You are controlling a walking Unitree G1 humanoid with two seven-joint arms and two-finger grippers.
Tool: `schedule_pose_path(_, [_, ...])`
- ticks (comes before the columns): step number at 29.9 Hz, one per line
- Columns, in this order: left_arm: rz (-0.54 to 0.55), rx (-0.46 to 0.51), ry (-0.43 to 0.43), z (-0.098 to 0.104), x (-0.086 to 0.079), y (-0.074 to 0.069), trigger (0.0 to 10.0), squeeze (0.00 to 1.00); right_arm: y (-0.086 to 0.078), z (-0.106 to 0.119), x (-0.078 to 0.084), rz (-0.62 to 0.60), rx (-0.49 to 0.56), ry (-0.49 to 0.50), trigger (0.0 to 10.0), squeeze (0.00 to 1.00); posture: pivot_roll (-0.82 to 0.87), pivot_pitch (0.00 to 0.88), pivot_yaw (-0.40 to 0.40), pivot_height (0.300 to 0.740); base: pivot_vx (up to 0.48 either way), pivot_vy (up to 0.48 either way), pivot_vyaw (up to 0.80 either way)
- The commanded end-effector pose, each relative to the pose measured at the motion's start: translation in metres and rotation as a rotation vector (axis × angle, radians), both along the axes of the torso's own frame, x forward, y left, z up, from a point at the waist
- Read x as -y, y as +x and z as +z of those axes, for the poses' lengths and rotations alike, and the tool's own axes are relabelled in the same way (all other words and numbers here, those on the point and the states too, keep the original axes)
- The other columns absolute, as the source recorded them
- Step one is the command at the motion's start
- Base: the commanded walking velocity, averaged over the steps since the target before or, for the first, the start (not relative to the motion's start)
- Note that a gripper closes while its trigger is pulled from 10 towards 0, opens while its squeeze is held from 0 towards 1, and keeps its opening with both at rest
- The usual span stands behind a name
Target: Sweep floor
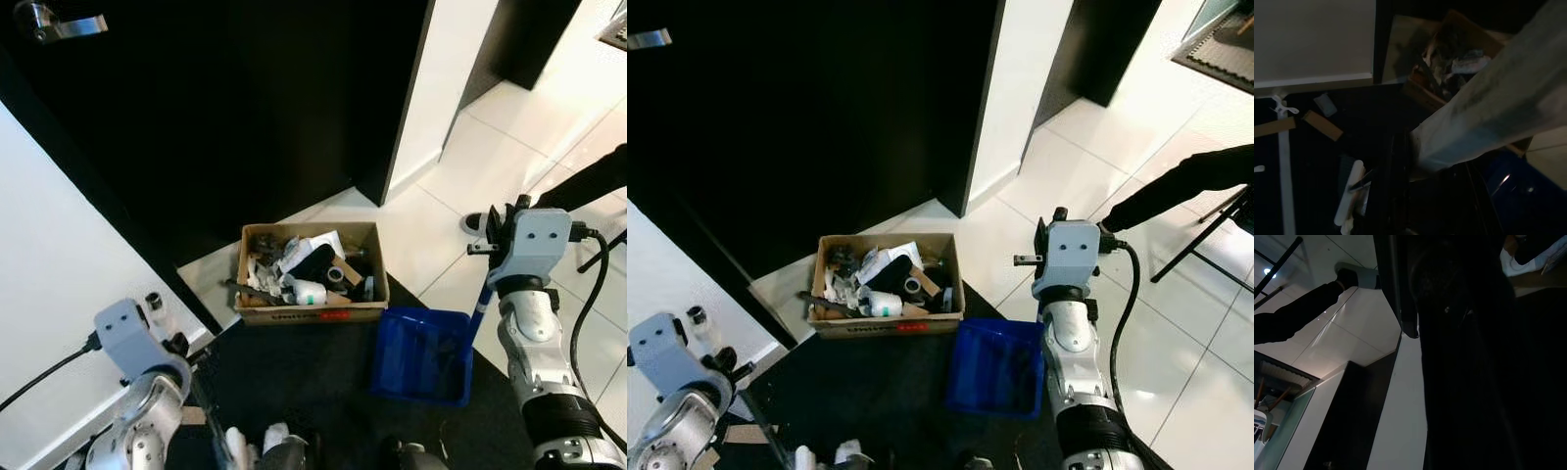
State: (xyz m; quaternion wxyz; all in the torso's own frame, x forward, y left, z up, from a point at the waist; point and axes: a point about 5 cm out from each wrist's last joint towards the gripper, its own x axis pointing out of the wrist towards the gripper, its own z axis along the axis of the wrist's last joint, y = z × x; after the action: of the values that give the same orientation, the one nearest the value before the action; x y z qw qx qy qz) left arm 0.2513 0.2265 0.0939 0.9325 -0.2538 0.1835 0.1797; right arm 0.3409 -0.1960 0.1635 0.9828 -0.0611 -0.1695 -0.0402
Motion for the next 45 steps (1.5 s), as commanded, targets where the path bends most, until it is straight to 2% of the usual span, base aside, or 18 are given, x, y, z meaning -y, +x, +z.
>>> schedule_pose_path(1, [-0.034,0.029,-0.145,-0.001,0.018,0.007,10.0,0.0,-0.005,-0.01,-0.021,0.131,-0.02,-0.015,10.0,0.0,0.04,0.269,0.032,0.74,0.0,0.0,0.0])
schedule_pose_path(3, [-0.024,0.039,-0.164,0.004,0.021,0.014,10.0,0.0,-0.011,-0.026,-0.04,0.25,-0.065,-0.073,10.0,0.0,0.04,0.274,0.039,0.74,0.0,0.0,0.0])
schedule_pose_path(4, [-0.024,0.039,-0.164,0.004,0.021,0.014,10.0,0.0,-0.011,-0.026,-0.04,0.25,-0.065,-0.073,10.0,0.0,0.04,0.274,0.039,0.74,0.0,0.0,0.0])
schedule_pose_path(5, [-0.017,0.037,-0.177,0.006,0.023,0.017,10.0,0.0,-0.013,-0.033,-0.049,0.286,-0.083,-0.103,10.0,0.0,0.05,0.279,0.048,0.74,0.0,0.0,0.0])
schedule_pose_path(7, [-0.014,0.035,-0.181,0.006,0.024,0.017,10.0,0.0,-0.014,-0.035,-0.052,0.29,-0.085,-0.111,10.0,0.0,0.05,0.279,0.048,0.74,0.0,0.0,0.0])
schedule_pose_path(14, [-0.004,0.041,-0.236,0.011,0.034,0.024,10.0,0.0,-0.013,-0.045,-0.08,0.341,-0.095,-0.169,10.0,0.0,0.07,0.284,0.063,0.74,0.0,0.0,0.0])
schedule_pose_path(16, [-0.001,0.042,-0.244,0.012,0.035,0.025,10.0,0.0,-0.013,-0.045,-0.082,0.347,-0.093,-0.176,10.0,0.0,0.07,0.284,0.063,0.74,0.0,0.0,0.0])
schedule_pose_path(19, [0.0,0.062,-0.302,0.019,0.043,0.032,10.0,0.0,-0.012,-0.049,-0.081,0.323,-0.101,-0.22,10.0,0.0,0.08,0.284,0.064,0.74,0.0,0.0,0.0])
schedule_pose_path(22, [-0.008,0.069,-0.312,0.021,0.046,0.034,10.0,0.0,-0.012,-0.049,-0.08,0.307,-0.098,-0.238,10.0,0.0,0.08,0.284,0.064,0.74,0.0,0.0,0.0])
schedule_pose_path(23, [-0.028,0.087,-0.33,0.027,0.051,0.037,10.0,0.0,-0.012,-0.05,-0.073,0.285,-0.095,-0.243,10.0,0.0,0.08,0.286,0.065,0.74,0.0,0.0,0.0])
schedule_pose_path(29, [-0.055,0.104,-0.355,0.039,0.058,0.041,10.0,0.0,-0.017,-0.062,-0.063,0.235,-0.116,-0.237,10.0,0.0,0.1,0.307,0.097,0.74,0.0,0.0,0.0])
schedule_pose_path(36, [-0.073,0.114,-0.356,0.05,0.057,0.045,10.0,0.0,-0.019,-0.065,-0.07,0.21,-0.098,-0.247,10.0,0.0,0.13,0.339,0.135,0.74,0.0,0.0,0.0])
schedule_pose_path(39, [-0.099,0.138,-0.375,0.058,0.058,0.052,10.0,0.0,-0.018,-0.065,-0.073,0.192,-0.085,-0.244,10.0,0.0,0.15,0.351,0.145,0.74,0.0,0.0,0.0])
schedule_pose_path(45, [-0.121,0.116,-0.401,0.056,0.066,0.06,10.0,0.0,-0.021,-0.079,-0.08,0.208,-0.143,-0.222,10.0,0.0,0.14,0.346,0.146,0.74,0.0,0.0,0.0])
